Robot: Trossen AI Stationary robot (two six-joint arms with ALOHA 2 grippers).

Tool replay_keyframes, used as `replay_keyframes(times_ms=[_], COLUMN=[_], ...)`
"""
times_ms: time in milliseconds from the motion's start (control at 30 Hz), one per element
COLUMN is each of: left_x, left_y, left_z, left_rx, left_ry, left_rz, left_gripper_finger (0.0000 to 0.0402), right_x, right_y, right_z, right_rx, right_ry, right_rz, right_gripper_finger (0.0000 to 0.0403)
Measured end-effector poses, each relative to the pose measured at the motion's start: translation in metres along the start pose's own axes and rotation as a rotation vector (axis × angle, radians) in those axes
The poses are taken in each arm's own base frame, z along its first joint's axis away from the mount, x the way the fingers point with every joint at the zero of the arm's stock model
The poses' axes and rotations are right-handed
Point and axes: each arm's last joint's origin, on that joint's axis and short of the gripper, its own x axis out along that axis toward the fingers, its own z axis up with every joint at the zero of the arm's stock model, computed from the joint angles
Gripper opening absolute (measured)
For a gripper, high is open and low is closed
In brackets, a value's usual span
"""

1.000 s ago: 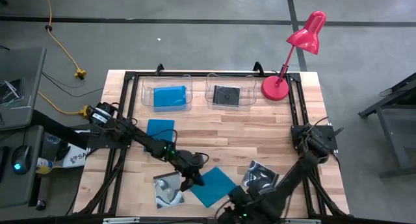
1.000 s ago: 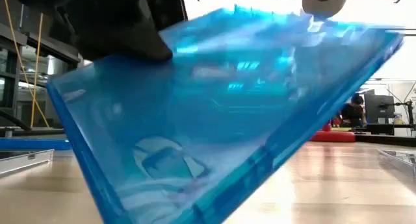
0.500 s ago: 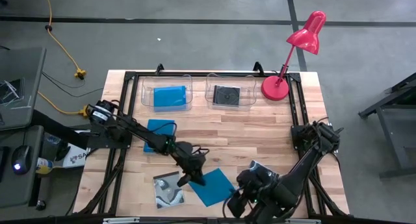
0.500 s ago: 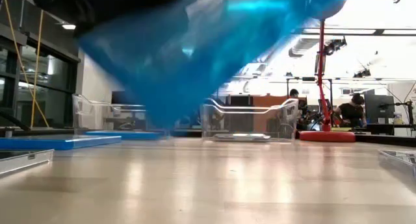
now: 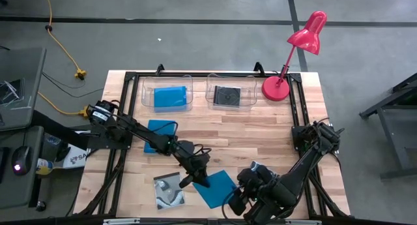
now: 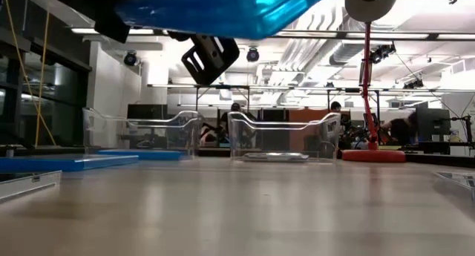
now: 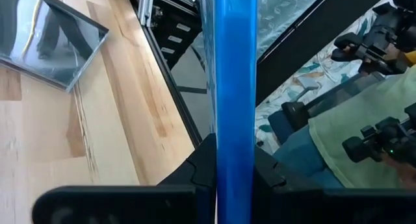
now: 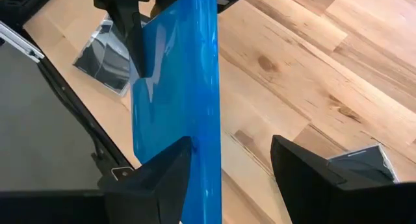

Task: Pick & place jewel cases by type
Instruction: Put the bottom blue CD case into the left transparent bin

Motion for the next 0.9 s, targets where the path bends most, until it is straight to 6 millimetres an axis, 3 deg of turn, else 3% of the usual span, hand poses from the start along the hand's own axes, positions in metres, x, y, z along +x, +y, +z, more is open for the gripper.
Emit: replay_keyframes(times_ms=[667, 900], left_x=[0.000, 0.000], left_y=[-0.001, -0.002], left_z=[0.001, 0.004], left_rx=[0.004, 0.018], left_ry=[-0.006, -0.034], left_rz=[-0.002, -0.014], left_gripper_finger=[0.0037, 0.0037], right_x=[-0.001, -0.001], right_y=[0.017, 0.017], right_z=[0.000, 0.000], right_rx=[-0.002, -0.002], right_ry=[0.019, 0.020], right_rz=[0.158, 0.160], right_gripper_finger=[0.0196, 0.0164])
